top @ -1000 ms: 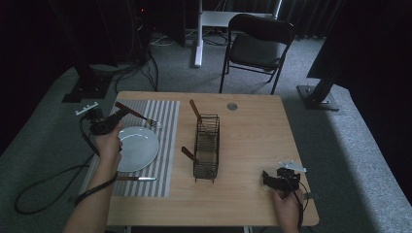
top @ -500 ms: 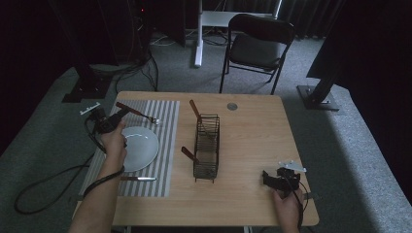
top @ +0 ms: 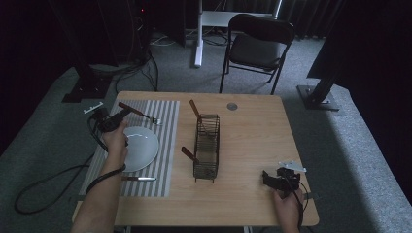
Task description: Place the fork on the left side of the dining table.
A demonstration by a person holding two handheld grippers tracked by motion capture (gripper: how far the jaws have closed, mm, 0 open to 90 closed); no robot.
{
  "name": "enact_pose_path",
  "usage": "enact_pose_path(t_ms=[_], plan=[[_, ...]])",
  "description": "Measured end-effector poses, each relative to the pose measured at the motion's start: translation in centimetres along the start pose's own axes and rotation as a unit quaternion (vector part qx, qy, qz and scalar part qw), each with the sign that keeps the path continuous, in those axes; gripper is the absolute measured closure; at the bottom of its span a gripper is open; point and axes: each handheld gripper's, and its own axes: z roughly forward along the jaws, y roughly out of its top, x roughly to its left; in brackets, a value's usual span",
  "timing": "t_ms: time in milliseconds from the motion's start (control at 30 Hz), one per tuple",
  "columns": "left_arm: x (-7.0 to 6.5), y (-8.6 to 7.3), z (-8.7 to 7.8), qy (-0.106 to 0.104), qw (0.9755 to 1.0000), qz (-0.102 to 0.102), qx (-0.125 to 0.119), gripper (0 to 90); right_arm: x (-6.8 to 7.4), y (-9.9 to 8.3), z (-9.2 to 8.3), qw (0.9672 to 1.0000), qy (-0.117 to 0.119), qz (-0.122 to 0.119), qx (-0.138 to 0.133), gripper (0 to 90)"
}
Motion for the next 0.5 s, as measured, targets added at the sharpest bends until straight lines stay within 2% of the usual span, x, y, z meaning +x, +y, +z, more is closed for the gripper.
enact_pose_path(t_ms=[233, 267, 333, 500], plan=[[1.0, -0.7, 0.9, 0.001, 0.9999, -0.009, 0.01, 80.5, 0.0, 0.0, 0.0, 1.0, 0.0, 0.0, 0.0, 12.6], [1.2, -0.8, 1.1, -0.001, 0.9998, -0.019, 0.011, 80.6, 0.0, 0.0, 0.0, 1.0, 0.0, 0.0, 0.0, 12.6], [1.5, -0.8, 1.3, 0.001, 0.9997, -0.019, 0.013, 80.6, 0.0, 0.0, 0.0, 1.0, 0.0, 0.0, 0.0, 12.6], [2.2, -0.8, 1.6, 0.0, 0.9989, -0.042, 0.018, 80.2, 0.0, 0.0, 0.0, 1.0, 0.0, 0.0, 0.0, 12.6]])
